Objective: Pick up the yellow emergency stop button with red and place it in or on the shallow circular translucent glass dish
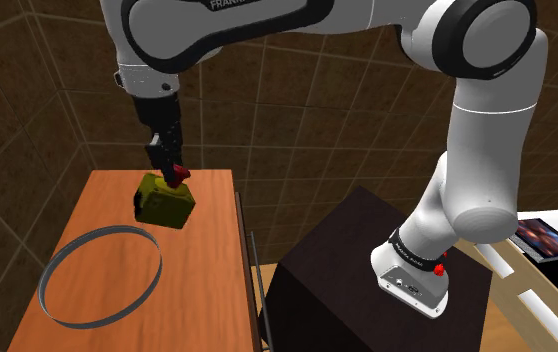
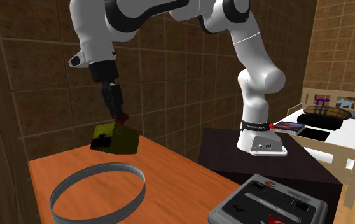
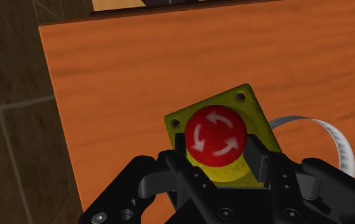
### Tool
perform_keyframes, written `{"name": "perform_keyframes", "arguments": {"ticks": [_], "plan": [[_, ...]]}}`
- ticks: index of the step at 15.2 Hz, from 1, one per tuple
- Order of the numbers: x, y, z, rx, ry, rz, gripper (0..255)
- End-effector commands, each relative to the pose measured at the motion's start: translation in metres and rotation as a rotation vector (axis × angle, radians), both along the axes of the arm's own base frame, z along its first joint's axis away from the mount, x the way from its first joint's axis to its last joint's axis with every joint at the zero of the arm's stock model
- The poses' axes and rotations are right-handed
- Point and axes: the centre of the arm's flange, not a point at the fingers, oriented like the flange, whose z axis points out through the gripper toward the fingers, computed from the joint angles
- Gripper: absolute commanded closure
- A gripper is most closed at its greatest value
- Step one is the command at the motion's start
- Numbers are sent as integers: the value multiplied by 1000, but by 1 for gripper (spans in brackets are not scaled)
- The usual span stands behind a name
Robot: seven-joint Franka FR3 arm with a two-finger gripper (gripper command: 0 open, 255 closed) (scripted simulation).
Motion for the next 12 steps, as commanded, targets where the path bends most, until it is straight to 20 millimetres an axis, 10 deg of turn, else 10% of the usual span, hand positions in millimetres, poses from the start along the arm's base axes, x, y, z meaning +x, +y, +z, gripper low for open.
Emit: {"name": "perform_keyframes", "arguments": {"ticks": [1, 12], "plan": [[0, 1, 11, 0, 0, 0, 255], [-61, 102, 25, 0, 0, 0, 255]]}}
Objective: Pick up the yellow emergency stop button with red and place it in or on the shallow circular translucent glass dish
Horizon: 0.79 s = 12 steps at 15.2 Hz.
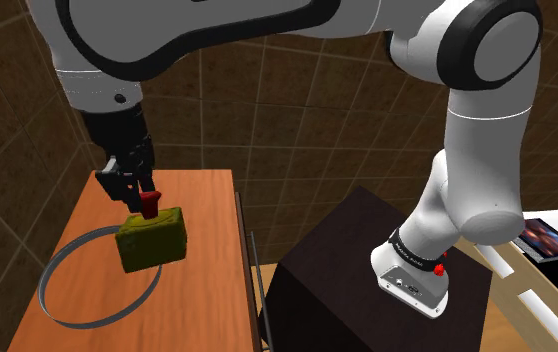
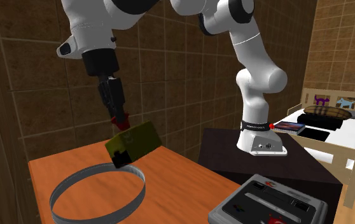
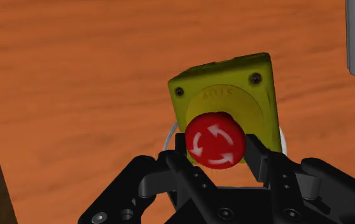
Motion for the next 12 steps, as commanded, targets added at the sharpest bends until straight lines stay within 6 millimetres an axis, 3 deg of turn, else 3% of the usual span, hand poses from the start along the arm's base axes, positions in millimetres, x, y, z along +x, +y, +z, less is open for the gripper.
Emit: {"name": "perform_keyframes", "arguments": {"ticks": [1, 7, 12], "plan": [[-13, 23, 3, 1, -1, -1, 255], [-51, 86, 5, 1, -1, -1, 255], [-51, 86, -21, 1, -1, -1, 255]]}}
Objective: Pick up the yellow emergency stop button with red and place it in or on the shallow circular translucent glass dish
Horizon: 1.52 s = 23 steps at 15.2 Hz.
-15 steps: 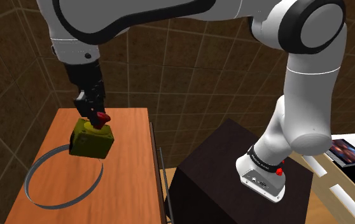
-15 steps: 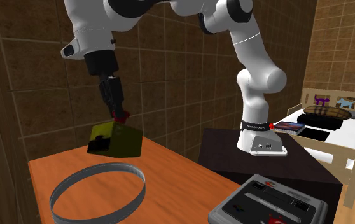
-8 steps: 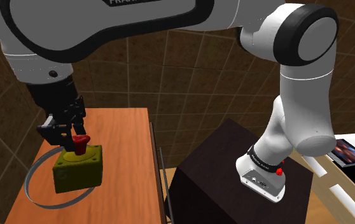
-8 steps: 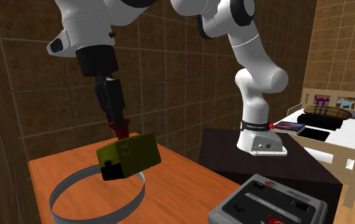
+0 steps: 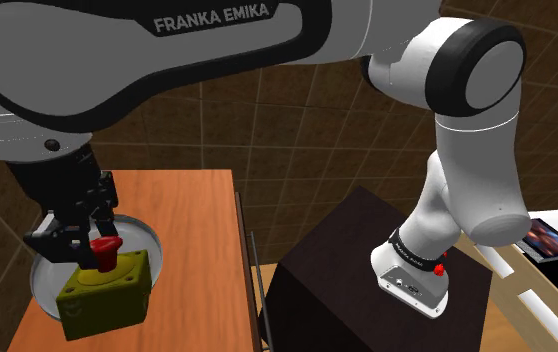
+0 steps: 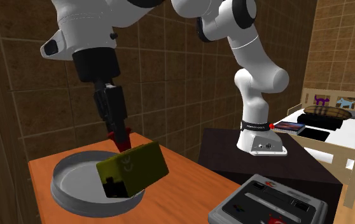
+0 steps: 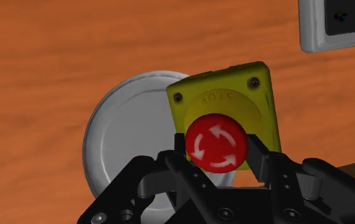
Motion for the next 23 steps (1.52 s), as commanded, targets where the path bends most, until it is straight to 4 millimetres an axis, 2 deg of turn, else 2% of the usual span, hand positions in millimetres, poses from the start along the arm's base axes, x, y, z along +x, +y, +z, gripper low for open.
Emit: {"name": "perform_keyframes", "arguments": {"ticks": [1, 9, 17, 18, 22, 23], "plan": [[0, -1, -19, -10, 8, 2, 255], [0, -1, -64, -10, 8, 2, 255], [0, -1, -64, -10, 8, 2, 255], [3, -4, -64, -10, 9, 2, 0], [-7, 4, -59, -11, 7, 2, 0], [0, -1, -64, -10, 8, 2, 0]]}}
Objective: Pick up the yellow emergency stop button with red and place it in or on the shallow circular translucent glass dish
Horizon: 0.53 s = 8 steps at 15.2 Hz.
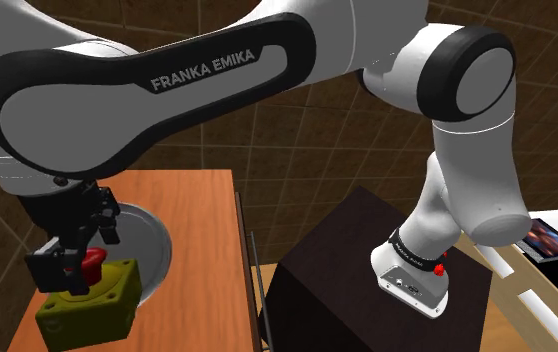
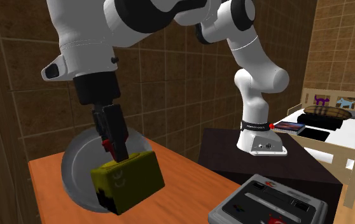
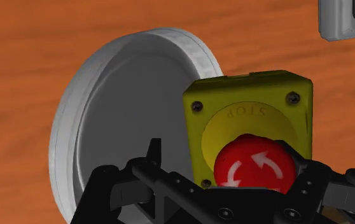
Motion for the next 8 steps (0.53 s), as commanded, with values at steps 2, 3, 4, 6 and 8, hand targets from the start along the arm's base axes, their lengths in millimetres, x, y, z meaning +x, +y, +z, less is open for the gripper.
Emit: {"name": "perform_keyframes", "arguments": {"ticks": [2, 3, 4, 6, 8], "plan": [[8, -10, 4, -32, 20, -1, 0], [11, -10, 17, -32, 20, -1, 0], [13, -10, 27, -32, 20, -1, 0], [13, -10, 27, -32, 20, -1, 0], [13, -10, 27, -32, 20, -1, 0]]}}
